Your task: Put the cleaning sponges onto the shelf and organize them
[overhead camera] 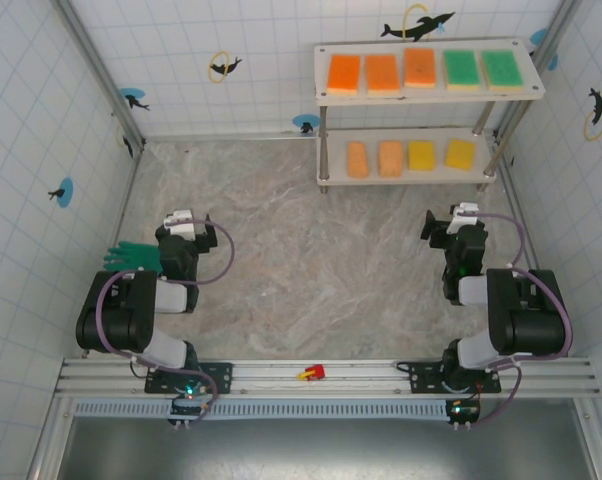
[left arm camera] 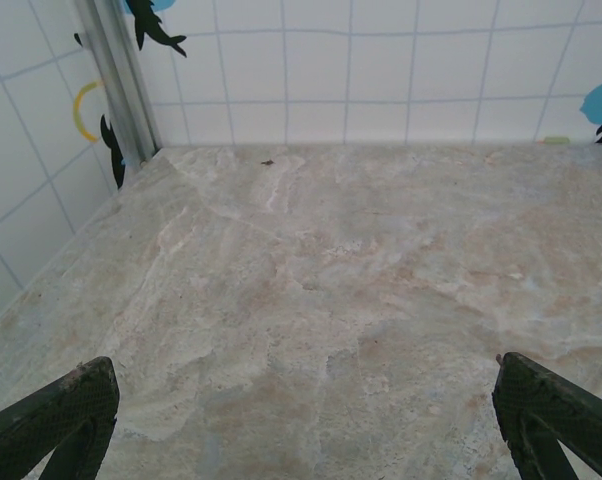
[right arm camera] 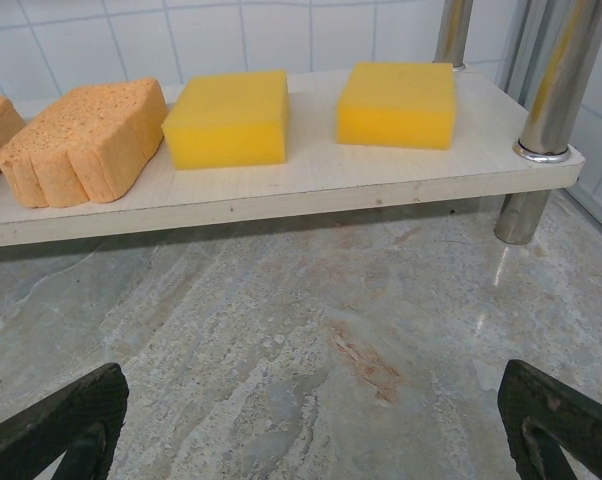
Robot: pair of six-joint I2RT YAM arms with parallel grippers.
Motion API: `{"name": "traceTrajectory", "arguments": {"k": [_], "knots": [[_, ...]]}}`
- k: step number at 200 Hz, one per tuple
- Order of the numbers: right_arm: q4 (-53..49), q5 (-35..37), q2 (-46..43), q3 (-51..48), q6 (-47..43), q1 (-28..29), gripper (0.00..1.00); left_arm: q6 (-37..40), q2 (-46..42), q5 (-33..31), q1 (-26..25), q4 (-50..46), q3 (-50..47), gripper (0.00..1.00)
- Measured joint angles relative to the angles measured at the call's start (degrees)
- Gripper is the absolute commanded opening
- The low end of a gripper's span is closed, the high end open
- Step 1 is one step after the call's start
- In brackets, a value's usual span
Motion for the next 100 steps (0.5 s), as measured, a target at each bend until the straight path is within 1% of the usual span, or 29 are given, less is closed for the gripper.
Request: {"name": "traceTrajectory", "arguments": {"k": [100], "knots": [[-0.04, 2.05, -0.02, 0.0, -0.04, 0.44, 0.97, 0.0, 0.0, 0.0, 0.0, 0.33, 0.0, 0.98]]}}
